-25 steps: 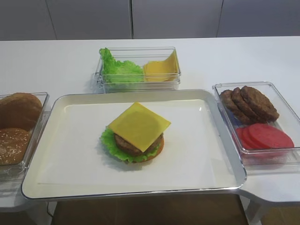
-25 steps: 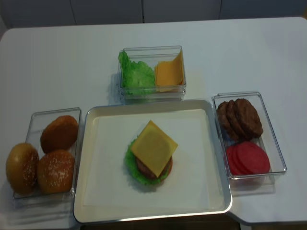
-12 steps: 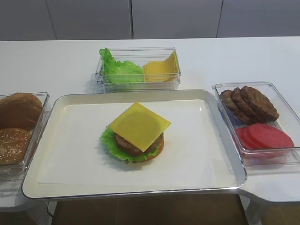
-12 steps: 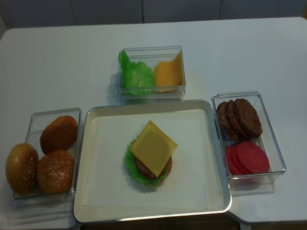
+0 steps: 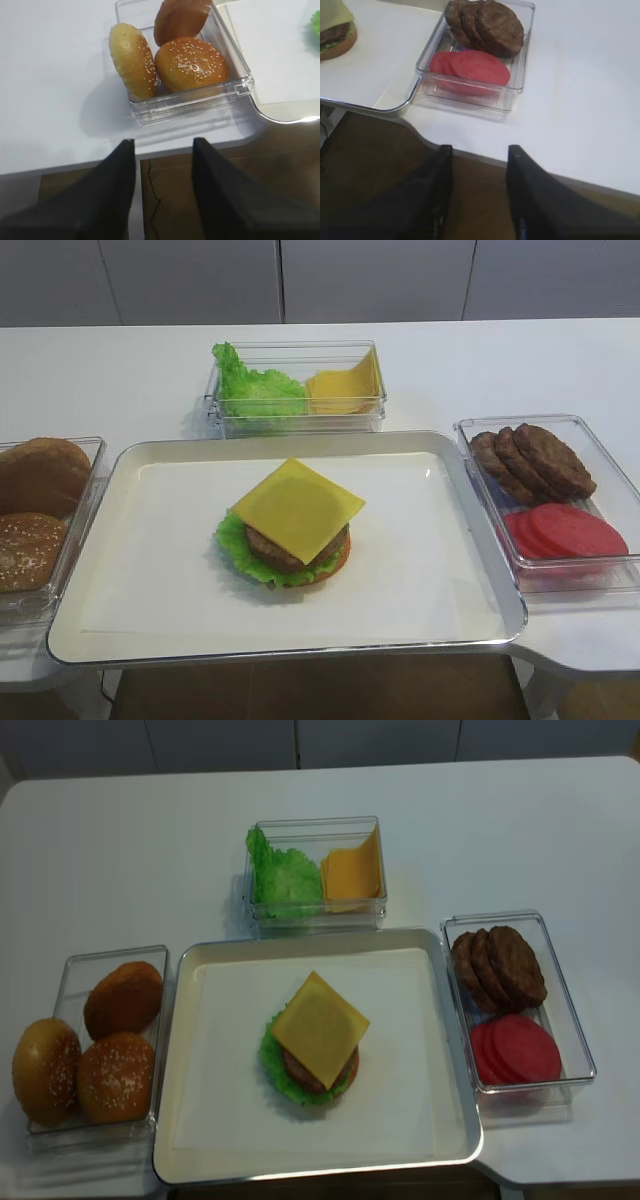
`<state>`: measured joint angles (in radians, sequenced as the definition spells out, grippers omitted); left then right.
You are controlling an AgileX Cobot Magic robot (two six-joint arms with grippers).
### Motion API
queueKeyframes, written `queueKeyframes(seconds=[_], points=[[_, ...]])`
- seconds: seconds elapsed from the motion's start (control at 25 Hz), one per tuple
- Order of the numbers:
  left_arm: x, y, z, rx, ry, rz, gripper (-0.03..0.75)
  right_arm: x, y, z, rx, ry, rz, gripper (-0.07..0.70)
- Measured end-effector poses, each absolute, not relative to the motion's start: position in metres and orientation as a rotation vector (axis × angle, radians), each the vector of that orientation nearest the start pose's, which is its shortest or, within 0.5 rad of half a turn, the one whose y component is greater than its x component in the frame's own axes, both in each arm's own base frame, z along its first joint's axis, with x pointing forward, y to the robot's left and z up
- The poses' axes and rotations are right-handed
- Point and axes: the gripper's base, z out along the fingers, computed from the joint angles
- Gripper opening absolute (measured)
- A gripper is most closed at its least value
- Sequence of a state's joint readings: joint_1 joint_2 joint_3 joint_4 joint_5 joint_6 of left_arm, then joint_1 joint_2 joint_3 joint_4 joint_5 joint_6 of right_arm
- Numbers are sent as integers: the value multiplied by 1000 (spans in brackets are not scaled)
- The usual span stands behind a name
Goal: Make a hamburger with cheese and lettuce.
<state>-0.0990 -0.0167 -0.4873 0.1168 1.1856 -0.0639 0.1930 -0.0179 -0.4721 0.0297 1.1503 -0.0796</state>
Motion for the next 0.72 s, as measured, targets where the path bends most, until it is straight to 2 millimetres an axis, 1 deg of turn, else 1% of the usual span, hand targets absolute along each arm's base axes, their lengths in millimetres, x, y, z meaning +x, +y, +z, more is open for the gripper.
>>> queueKeyframes(seconds=[0.72], points=[[-11,11,264,23,2159,48,286,-9,0,262,-269,2128,92,285]])
